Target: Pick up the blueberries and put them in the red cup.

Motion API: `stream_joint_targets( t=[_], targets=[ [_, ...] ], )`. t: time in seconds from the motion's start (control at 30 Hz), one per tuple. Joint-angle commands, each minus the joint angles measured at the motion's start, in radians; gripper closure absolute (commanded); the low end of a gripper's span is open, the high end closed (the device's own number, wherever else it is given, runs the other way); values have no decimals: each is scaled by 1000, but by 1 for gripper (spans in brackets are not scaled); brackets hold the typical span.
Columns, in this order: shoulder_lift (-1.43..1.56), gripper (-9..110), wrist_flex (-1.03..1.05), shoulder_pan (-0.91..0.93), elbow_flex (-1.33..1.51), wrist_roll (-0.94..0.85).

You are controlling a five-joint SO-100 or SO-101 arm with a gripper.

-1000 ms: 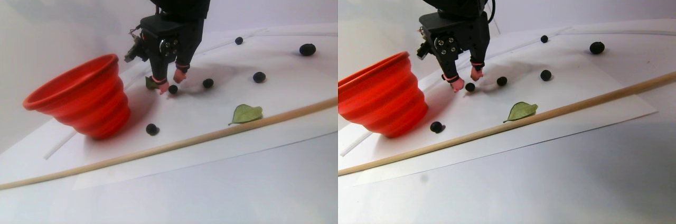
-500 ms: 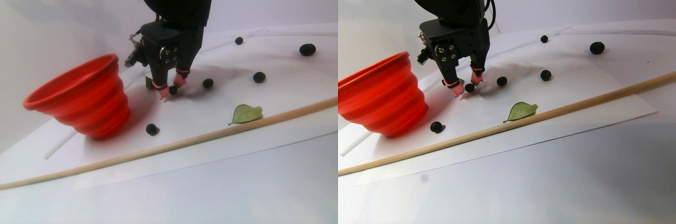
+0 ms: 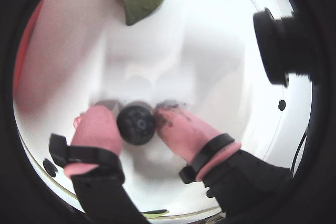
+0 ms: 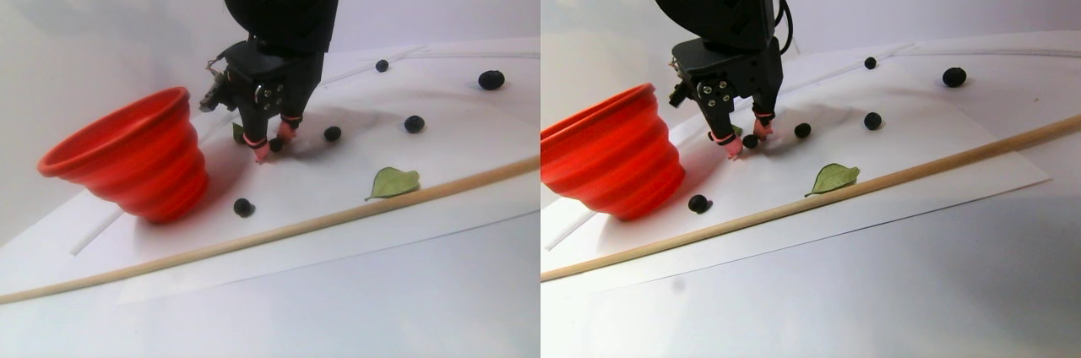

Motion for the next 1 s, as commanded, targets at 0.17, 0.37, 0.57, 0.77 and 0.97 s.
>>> stream_joint_targets(
  t=[0.17, 0.37, 0.57, 0.77, 0.97],
  targets=[
    [-3, 90, -14, -26, -15, 6],
    [3, 90, -14, -26, -11, 9],
    [37, 90, 9, -29, -9, 28],
    [121, 90, 80, -51, -6, 64],
    [216, 90, 160, -66, -5, 92]
  ],
)
